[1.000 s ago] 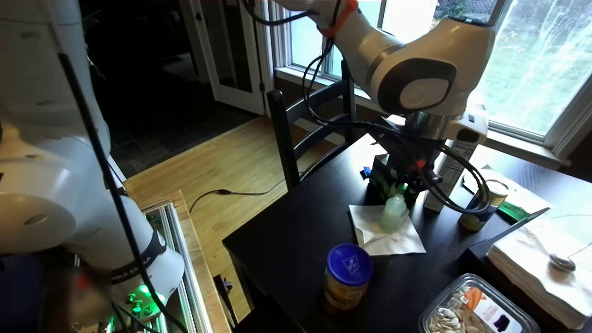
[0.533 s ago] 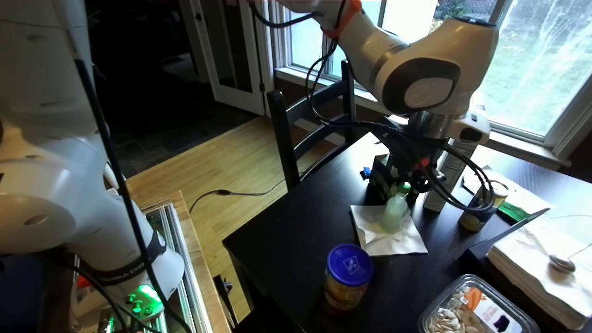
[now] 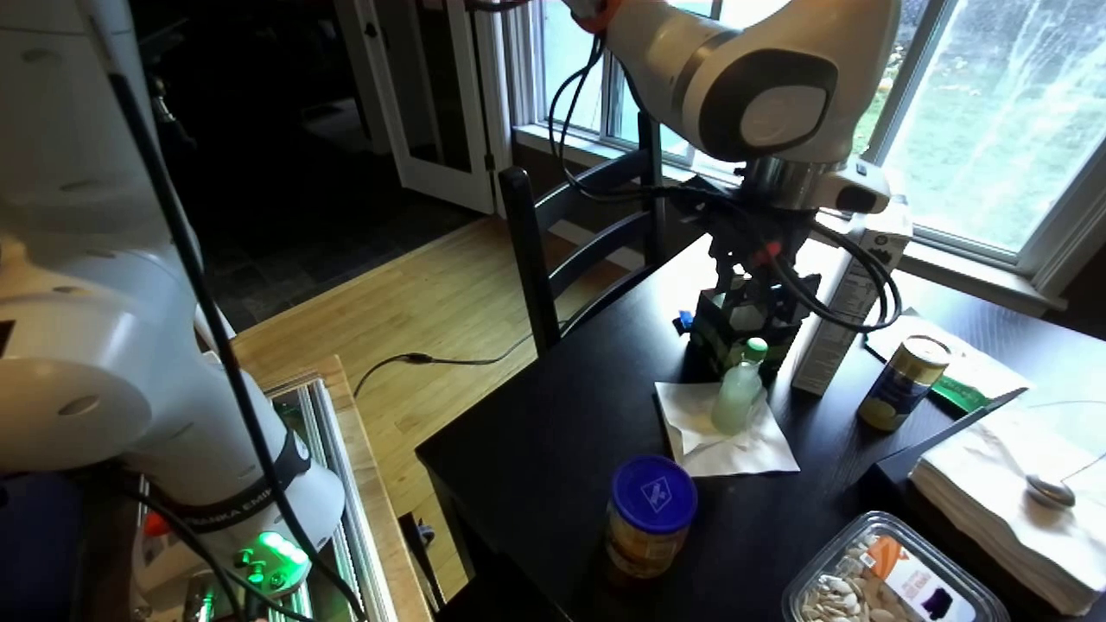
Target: Put one bottle on the paper towel
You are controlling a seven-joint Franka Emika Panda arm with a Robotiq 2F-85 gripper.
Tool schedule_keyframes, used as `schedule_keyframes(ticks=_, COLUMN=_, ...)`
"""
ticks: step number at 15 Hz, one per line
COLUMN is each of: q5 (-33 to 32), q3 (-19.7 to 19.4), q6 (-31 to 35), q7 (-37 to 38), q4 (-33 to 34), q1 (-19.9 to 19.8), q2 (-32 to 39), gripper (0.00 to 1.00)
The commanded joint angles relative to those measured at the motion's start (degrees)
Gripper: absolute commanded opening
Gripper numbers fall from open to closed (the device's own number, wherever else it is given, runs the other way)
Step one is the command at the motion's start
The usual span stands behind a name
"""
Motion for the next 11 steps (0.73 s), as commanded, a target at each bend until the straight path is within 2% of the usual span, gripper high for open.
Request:
schedule_keyframes(ticks=1, q5=-6.5, q3=-0.3, q6=0.1, q7=8.9, q4=-5.6, q1=3.9, q2=-8.4, gripper=1.0)
schedule_keyframes(ticks=6, q5=-19.7, q3=1.9, q6=0.4, q7=20.1, q4=-8.7, q1=8.3, q2=-15.4, gripper=1.0)
schedule_keyframes(ticks=7, q5=-14.9, q3=1.7, q6=-0.1, q7=15.9, q4=-5.5, q1=6.5, q2=-11.7, gripper=1.0)
schedule_keyframes(ticks=11, q5=-15.4, q3=2.2, q6=-0.2, q7=16.6, q4=-5.8, q1=6.5, q2=-12.2, gripper=1.0)
